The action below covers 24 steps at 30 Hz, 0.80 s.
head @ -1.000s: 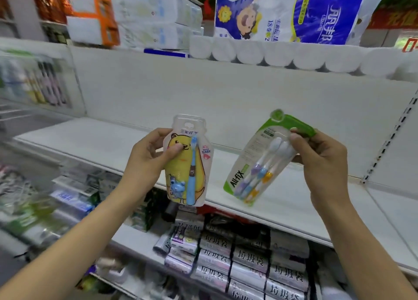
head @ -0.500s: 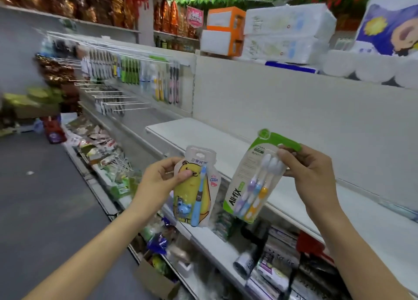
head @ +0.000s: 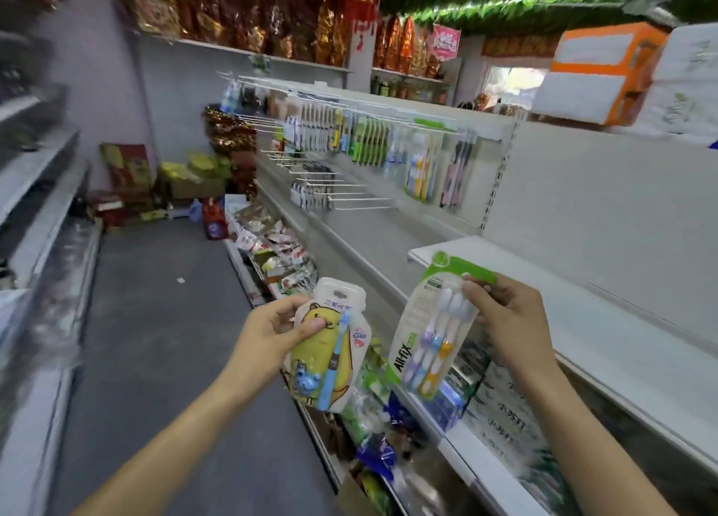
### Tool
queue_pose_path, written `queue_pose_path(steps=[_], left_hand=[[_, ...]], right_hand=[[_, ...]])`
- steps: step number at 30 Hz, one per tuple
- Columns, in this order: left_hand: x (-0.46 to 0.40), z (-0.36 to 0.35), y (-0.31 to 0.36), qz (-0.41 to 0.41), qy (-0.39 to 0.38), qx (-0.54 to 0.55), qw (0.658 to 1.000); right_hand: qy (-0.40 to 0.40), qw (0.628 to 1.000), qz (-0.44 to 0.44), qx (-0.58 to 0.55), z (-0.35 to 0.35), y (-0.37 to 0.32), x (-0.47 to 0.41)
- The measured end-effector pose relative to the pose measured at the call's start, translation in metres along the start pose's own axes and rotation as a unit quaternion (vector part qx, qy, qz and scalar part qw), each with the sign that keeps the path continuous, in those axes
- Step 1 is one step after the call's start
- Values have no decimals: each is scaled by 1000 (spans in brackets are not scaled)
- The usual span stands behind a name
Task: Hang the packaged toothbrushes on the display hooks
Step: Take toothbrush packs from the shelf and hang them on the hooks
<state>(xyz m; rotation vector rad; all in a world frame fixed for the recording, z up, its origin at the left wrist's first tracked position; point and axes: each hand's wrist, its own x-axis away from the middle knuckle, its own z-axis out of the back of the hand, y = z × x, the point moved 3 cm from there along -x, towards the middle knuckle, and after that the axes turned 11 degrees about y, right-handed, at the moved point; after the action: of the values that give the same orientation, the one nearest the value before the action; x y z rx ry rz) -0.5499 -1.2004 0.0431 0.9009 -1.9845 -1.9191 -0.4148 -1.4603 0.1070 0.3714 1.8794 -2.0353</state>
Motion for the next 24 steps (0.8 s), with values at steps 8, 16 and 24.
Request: queue_pose_path(steps=[8, 16, 24], left_hand=[[-42, 54, -24, 60, -26, -6, 998], [-102, 82, -46, 64, 13, -14, 998], [-202, 95, -64, 54, 63, -9, 996]], right_hand=[[-89, 996, 18, -16, -136, 1, -17], [-162, 986, 18, -44, -226, 12, -49], [-206, 971, 10, -123, -302, 45, -114]])
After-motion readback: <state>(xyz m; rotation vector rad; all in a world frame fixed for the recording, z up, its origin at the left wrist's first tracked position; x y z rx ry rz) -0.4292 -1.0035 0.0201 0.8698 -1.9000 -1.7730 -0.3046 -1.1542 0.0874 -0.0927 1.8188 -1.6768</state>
